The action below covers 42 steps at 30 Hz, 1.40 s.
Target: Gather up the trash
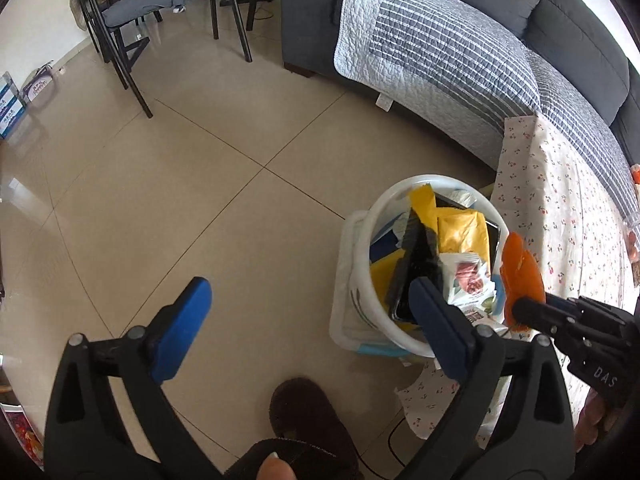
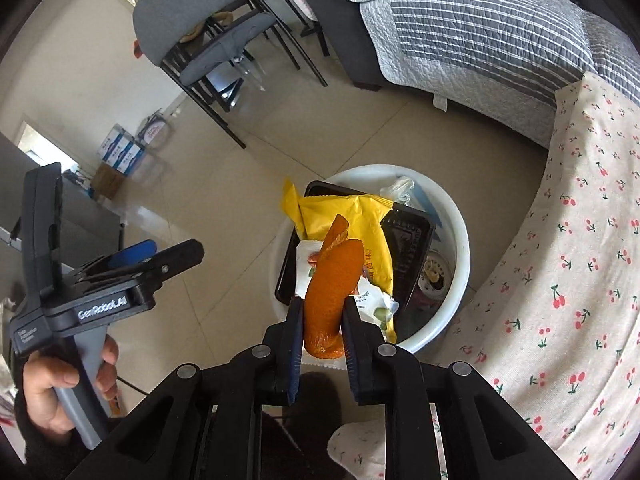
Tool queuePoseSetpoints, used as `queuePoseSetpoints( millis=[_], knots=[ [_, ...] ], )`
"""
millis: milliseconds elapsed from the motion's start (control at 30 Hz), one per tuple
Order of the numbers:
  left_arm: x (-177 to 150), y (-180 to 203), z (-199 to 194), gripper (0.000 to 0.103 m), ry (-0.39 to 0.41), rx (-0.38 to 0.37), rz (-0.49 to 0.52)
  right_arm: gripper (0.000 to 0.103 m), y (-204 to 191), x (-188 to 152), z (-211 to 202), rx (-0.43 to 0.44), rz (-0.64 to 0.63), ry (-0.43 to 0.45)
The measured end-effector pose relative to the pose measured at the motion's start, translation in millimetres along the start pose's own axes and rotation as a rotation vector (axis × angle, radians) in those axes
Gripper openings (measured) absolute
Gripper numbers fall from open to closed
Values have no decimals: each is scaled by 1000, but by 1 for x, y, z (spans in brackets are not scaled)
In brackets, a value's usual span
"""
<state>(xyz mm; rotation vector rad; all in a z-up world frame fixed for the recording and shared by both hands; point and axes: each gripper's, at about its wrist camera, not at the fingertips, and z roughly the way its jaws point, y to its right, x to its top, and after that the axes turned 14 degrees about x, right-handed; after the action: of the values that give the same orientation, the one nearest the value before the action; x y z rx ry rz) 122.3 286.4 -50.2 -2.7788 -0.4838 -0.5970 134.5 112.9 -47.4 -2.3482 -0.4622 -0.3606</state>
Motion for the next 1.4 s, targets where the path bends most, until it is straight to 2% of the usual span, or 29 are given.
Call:
queuePoseSetpoints(
  millis=[67,167,333,600,833,1100,1400],
  knots=[
    [-1,-1,3,99,-10,2,12,30,6,2,4,-2,37,-1],
    [-3,-3,4,99,-18,-2,25,48,8,3,-1,-11,43,22],
    [-5,-1,3,99,-17,-2,46,50,7,4,-20,-39,20,44],
    [-18,13,-22,101,32,-27,76,64,10,-19,-74,-161,-11,118],
    [-40,37,-60,102,132,-27,89,74,15,-64,-124,-283,-15,180],
    [-83,68,-101,102,223,-32,118,84,13,-126,-179,-447,-8,255],
    [-129,98,-138,102,328,-42,168,93,-11,-214,-235,-641,-37,462]
  ],
)
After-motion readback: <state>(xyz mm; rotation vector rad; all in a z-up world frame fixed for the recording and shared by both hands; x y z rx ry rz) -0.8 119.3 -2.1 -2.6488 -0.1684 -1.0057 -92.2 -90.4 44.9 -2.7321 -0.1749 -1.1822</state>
